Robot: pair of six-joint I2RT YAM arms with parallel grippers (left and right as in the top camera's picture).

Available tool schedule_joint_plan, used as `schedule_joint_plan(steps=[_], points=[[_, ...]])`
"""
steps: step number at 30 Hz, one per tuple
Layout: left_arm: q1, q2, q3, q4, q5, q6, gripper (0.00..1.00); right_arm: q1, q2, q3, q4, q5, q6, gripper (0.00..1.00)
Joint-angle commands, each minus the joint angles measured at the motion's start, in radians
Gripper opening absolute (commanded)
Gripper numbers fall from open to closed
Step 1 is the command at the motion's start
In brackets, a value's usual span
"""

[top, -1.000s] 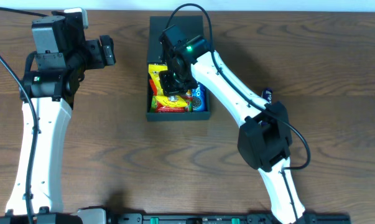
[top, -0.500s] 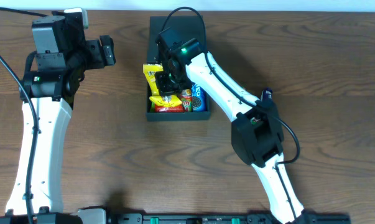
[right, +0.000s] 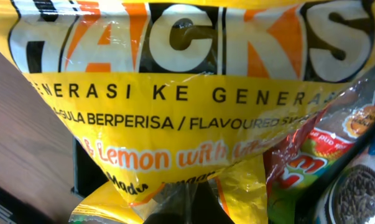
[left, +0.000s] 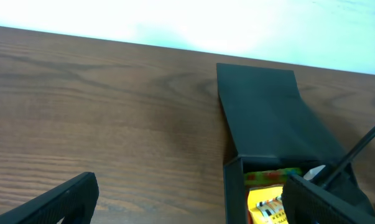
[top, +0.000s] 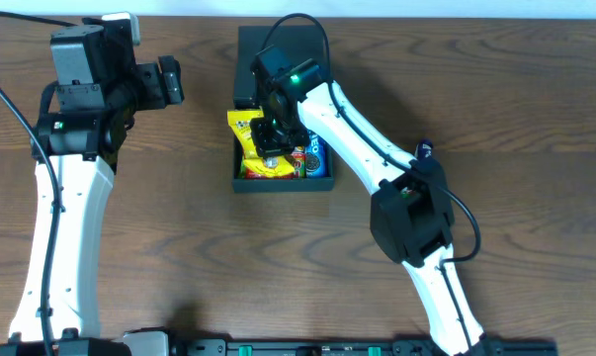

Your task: Pack container

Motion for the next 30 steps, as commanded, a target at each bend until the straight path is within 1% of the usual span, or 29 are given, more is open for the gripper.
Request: schedule_joint_plan(steps=[1, 2, 3, 4, 5, 7, 8, 11, 14, 17, 18, 19, 20, 21, 22, 23, 24, 25, 27, 30], points=[[0.004, -0.017, 0.026, 0.000, 0.008, 0.006, 0.95, -0.003, -0.005, -0.029, -0.023, 0.005, -0.001, 0.01], [0.004, -0.017, 0.026, 0.000, 0.008, 0.006, 0.95, -0.003, -0.005, -0.029, -0.016, 0.008, -0.002, 0.03], [0.004, -0.017, 0.026, 0.000, 0.008, 0.006, 0.95, -0.003, -0.005, -0.029, -0.006, 0.008, -0.006, 0.24], [0.004, -0.017, 0.026, 0.000, 0.008, 0.006, 0.95, -0.003, -0.006, -0.029, 0.002, 0.008, -0.011, 0.38], [0.004, -0.017, 0.026, 0.000, 0.008, 0.006, 0.95, -0.003, -0.007, -0.029, 0.008, 0.008, -0.012, 0.45], [0.004, -0.017, 0.026, 0.000, 0.008, 0.006, 0.95, -0.013, -0.014, -0.028, 0.020, 0.007, -0.012, 0.66], [0.004, -0.017, 0.026, 0.000, 0.008, 0.006, 0.95, -0.026, -0.021, -0.013, 0.018, 0.007, -0.012, 0.71], [0.004, -0.017, 0.026, 0.000, 0.008, 0.006, 0.95, -0.055, -0.057, 0.022, 0.012, 0.007, -0.020, 0.79], [0.004, -0.017, 0.026, 0.000, 0.007, 0.006, 0.95, -0.083, -0.112, 0.053, 0.022, 0.007, -0.042, 0.82], [0.004, -0.017, 0.026, 0.000, 0.007, 0.006, 0.95, -0.105, -0.169, 0.056, 0.053, 0.007, -0.069, 0.82], [0.004, -0.017, 0.026, 0.000, 0.007, 0.006, 0.95, -0.108, -0.180, 0.056, 0.062, 0.007, -0.079, 0.80], [0.004, -0.017, 0.026, 0.000, 0.008, 0.006, 0.95, -0.111, -0.188, 0.056, 0.071, 0.007, -0.096, 0.75], [0.004, -0.017, 0.026, 0.000, 0.008, 0.006, 0.95, -0.113, -0.191, 0.056, 0.077, 0.007, -0.111, 0.67], [0.004, -0.017, 0.026, 0.000, 0.008, 0.006, 0.95, -0.113, -0.190, 0.056, 0.079, 0.007, -0.130, 0.52], [0.004, -0.017, 0.026, 0.000, 0.007, 0.006, 0.95, -0.113, -0.186, 0.052, 0.079, 0.004, -0.145, 0.33], [0.004, -0.017, 0.026, 0.000, 0.008, 0.006, 0.95, -0.110, -0.182, 0.051, 0.079, -0.003, -0.163, 0.20], [0.004, -0.017, 0.026, 0.000, 0.007, 0.006, 0.95, -0.100, -0.172, 0.048, 0.080, -0.014, -0.190, 0.09], [0.004, -0.017, 0.026, 0.000, 0.007, 0.006, 0.95, -0.089, -0.161, 0.047, 0.080, -0.019, -0.211, 0.01], [0.004, -0.017, 0.026, 0.000, 0.007, 0.006, 0.95, -0.068, -0.135, 0.046, 0.079, -0.019, -0.246, 0.01], [0.004, -0.017, 0.026, 0.000, 0.007, 0.006, 0.95, -0.047, -0.083, 0.046, 0.078, -0.024, -0.253, 0.01]])
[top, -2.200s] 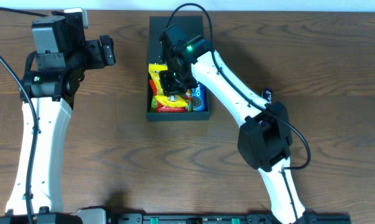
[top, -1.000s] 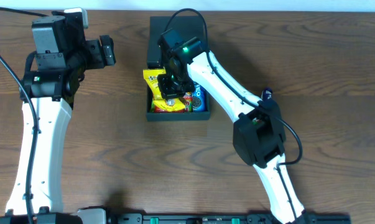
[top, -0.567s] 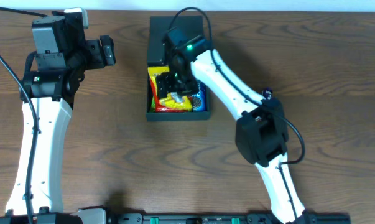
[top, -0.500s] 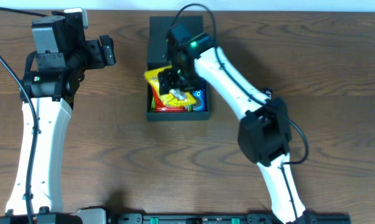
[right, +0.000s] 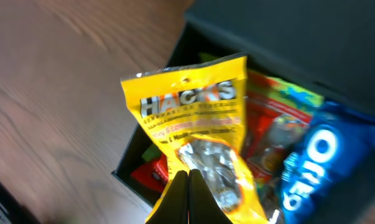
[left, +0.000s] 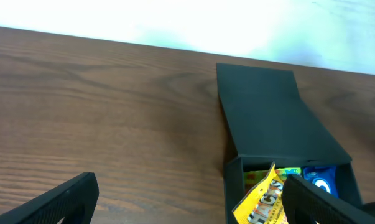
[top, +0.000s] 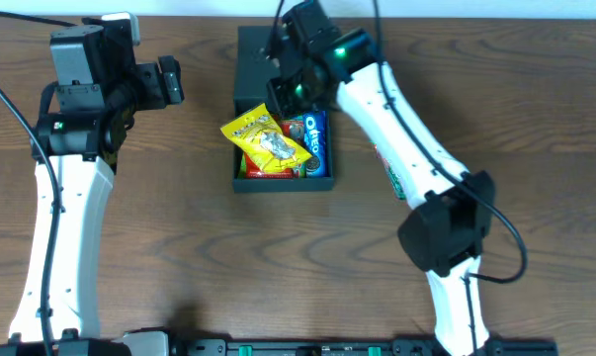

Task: Pack container
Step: 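Lower the yellow bag back into the box and press it down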

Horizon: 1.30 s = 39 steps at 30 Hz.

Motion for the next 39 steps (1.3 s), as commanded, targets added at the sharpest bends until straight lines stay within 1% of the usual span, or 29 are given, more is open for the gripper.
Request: schedule_joint_plan(steps=[1, 4, 9, 15, 19, 21, 23, 27, 31, 34, 37, 39], points=[[0.004, -0.016, 0.026, 0.000, 0.007, 0.006, 0.95, 0.025, 0.065, -0.003, -0.003, -0.028, -0.048, 0.01], [0.004, -0.016, 0.026, 0.000, 0.008, 0.006, 0.95, 0.035, 0.110, -0.003, 0.009, -0.084, -0.069, 0.01], [0.004, -0.016, 0.026, 0.000, 0.007, 0.006, 0.95, 0.050, 0.169, -0.003, 0.058, -0.073, -0.076, 0.01], [0.004, -0.016, 0.026, 0.000, 0.007, 0.006, 0.95, 0.055, 0.251, -0.003, 0.072, -0.040, -0.076, 0.01], [0.004, -0.016, 0.026, -0.001, 0.007, 0.006, 0.95, 0.056, 0.270, -0.003, 0.091, -0.023, -0.068, 0.01], [0.004, -0.016, 0.026, -0.001, 0.007, 0.006, 0.95, 0.056, 0.270, -0.003, 0.102, 0.029, -0.034, 0.01], [0.004, -0.016, 0.026, -0.001, 0.007, 0.006, 0.95, 0.056, 0.270, -0.003, 0.109, 0.097, 0.048, 0.01], [0.004, -0.016, 0.026, -0.002, 0.007, 0.006, 0.95, 0.056, 0.270, -0.003, 0.114, 0.118, 0.184, 0.01], [0.004, -0.016, 0.026, -0.003, 0.007, 0.006, 0.95, 0.055, 0.261, 0.013, 0.114, 0.061, 0.183, 0.01], [0.004, -0.016, 0.026, -0.003, 0.007, 0.006, 0.95, 0.043, 0.232, 0.055, 0.113, 0.002, 0.150, 0.01], [0.004, -0.016, 0.026, -0.003, 0.007, 0.006, 0.95, 0.022, 0.170, 0.103, 0.112, 0.002, 0.149, 0.01], [0.004, -0.016, 0.026, -0.003, 0.007, 0.006, 0.95, 0.000, 0.103, 0.118, 0.103, 0.049, 0.149, 0.01]])
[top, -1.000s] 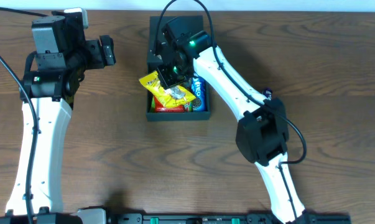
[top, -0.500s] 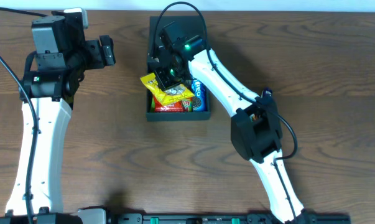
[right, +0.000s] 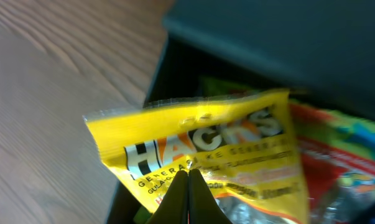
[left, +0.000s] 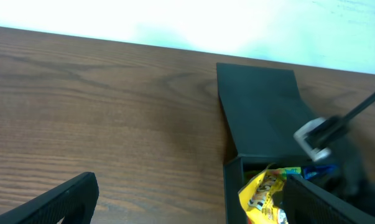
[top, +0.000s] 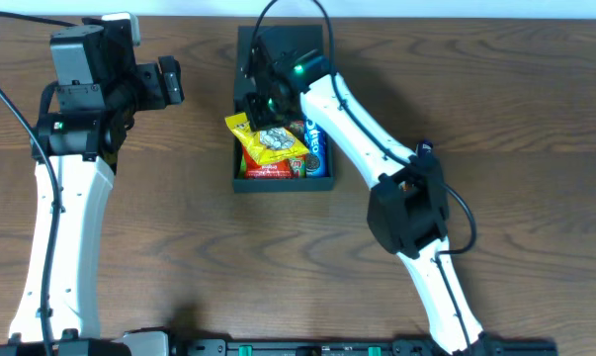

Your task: Pack container

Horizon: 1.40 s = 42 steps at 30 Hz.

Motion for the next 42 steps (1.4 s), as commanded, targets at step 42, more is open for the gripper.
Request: schedule_joint_plan(steps=[42], points=[[0.004, -0.016, 0.026, -0.063, 0.035, 0.005, 0.95, 0.050, -0.171, -0.159, -0.117, 0.015, -0.257, 0.01]])
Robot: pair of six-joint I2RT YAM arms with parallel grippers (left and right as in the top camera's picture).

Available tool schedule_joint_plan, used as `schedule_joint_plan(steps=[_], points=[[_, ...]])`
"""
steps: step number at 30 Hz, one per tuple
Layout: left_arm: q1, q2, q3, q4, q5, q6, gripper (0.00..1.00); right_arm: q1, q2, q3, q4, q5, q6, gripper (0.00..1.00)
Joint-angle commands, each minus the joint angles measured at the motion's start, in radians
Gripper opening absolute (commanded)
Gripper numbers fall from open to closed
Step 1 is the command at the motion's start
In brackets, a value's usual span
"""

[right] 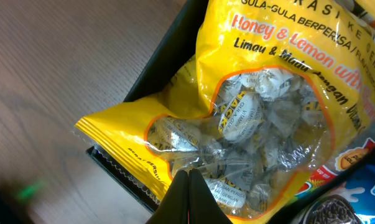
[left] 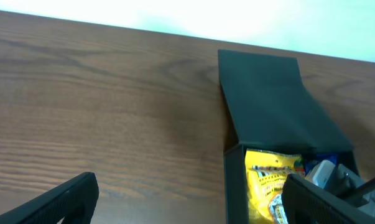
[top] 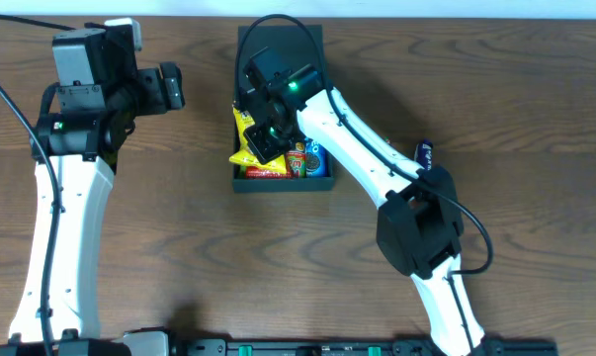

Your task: Pack container

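Observation:
The black container [top: 320, 182] stands open at the table's back middle, its lid [left: 268, 99] folded away behind it. A yellow Hacks candy bag [right: 262, 118] lies along the box's left side, one corner poking over the left wall. My right gripper [right: 188, 174] is shut, its tips resting on the bag's clear window; in the overhead view the right gripper [top: 262, 141] is over the box's left half. My left gripper [left: 187, 202] hangs open over bare wood to the left of the box, holding nothing.
A blue Oreo pack [top: 317, 158] and a red sweet packet [top: 297, 159] fill the container's right half. A small dark blue thing [top: 426, 150] lies on the table to the right, beside the right arm. The table's far edge [left: 112, 28] runs behind the lid.
The yellow bag was tilted across the box's top left; now it lies lengthwise along the left side, lower in the box. My shut right gripper moved from its upper end to its window.
At first my right gripper was low in the box, close against the yellow bag. Then the bag stuck out slantwise over the left wall with the gripper back by the lid. It then sat partly in, and now lies along the left side. The left arm stayed put.

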Motion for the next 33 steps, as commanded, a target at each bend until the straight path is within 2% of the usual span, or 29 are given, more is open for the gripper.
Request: schedule_joint_plan(steps=[1, 6, 7, 8, 11, 13, 17, 21, 26, 33], points=[[0.002, -0.015, 0.026, -0.021, 0.045, 0.005, 0.95, -0.038, -0.046, 0.057, -0.006, -0.007, -0.016, 0.02], [-0.031, 0.000, 0.026, -0.076, 0.179, 0.095, 0.95, -0.167, -0.160, 0.061, 0.028, 0.016, -0.008, 0.01], [-0.050, 0.008, 0.026, -0.088, 0.190, 0.111, 0.98, -0.206, -0.178, 0.061, 0.028, 0.016, -0.008, 0.01], [-0.068, 0.018, 0.026, -0.098, 0.188, 0.125, 0.94, -0.230, -0.185, 0.061, 0.025, 0.016, -0.008, 0.01], [-0.131, 0.070, 0.023, -0.113, 0.186, 0.146, 0.68, -0.324, -0.195, 0.061, -0.004, 0.015, -0.008, 0.01], [-0.172, 0.114, 0.023, -0.116, 0.182, 0.154, 0.55, -0.376, -0.194, 0.060, -0.032, 0.016, -0.008, 0.01], [-0.243, 0.212, 0.023, -0.113, 0.179, 0.160, 0.20, -0.449, -0.194, 0.058, -0.067, 0.037, -0.010, 0.02], [-0.305, 0.294, 0.023, -0.115, 0.175, 0.161, 0.07, -0.502, -0.194, 0.057, -0.075, 0.058, -0.017, 0.01], [-0.353, 0.366, 0.023, -0.129, 0.172, 0.161, 0.06, -0.531, -0.194, 0.056, -0.090, 0.137, -0.017, 0.01], [-0.357, 0.418, 0.023, -0.153, 0.063, 0.152, 0.06, -0.559, -0.194, 0.056, -0.106, 0.143, -0.019, 0.01]])
